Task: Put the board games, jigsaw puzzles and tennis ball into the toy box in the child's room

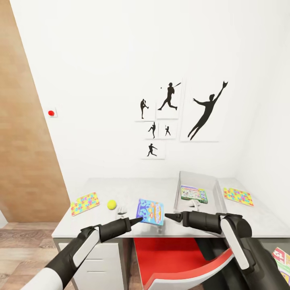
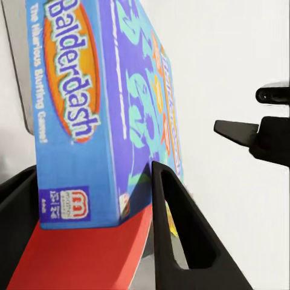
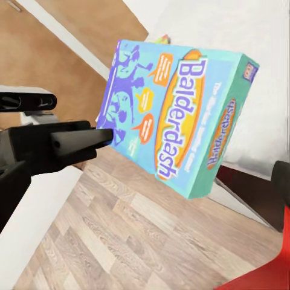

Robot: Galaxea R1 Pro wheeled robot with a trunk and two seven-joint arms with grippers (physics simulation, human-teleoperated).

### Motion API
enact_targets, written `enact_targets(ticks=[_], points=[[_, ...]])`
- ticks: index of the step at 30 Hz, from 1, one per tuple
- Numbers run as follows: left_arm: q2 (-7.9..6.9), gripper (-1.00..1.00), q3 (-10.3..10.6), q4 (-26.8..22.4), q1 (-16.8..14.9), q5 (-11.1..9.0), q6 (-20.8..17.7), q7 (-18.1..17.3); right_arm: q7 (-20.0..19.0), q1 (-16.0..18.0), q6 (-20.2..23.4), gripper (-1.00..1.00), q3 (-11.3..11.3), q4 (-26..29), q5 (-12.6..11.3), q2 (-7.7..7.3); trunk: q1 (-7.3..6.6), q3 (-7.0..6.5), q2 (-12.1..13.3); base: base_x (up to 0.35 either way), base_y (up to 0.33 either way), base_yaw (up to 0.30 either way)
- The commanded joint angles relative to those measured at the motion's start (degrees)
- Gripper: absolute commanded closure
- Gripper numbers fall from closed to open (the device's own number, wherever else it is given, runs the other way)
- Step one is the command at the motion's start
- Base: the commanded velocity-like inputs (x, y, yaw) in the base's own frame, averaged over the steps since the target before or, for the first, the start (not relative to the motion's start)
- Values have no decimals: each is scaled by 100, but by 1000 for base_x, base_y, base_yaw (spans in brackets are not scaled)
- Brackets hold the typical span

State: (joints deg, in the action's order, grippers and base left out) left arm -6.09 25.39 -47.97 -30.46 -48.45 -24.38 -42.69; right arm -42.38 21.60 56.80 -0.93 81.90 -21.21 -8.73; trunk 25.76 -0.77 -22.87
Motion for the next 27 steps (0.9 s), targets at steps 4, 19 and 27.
enact_targets(ticks=[4, 19, 27], points=[[-5, 100, 12, 189, -4, -62, 90, -219, -15, 3, 24, -100, 200, 1, 3, -8, 2, 2, -5, 0, 0, 0], [2, 100, 38, 344, -4, -74, 294, -659, -5, 3, 24, -100, 602, -45, 19, -14, 2, 2, -5, 0, 0, 0], [13, 100, 64, 324, -4, -76, 301, -1064, 10, 3, 24, -100, 610, -83, 21, -15, 2, 2, -5, 0, 0, 0]])
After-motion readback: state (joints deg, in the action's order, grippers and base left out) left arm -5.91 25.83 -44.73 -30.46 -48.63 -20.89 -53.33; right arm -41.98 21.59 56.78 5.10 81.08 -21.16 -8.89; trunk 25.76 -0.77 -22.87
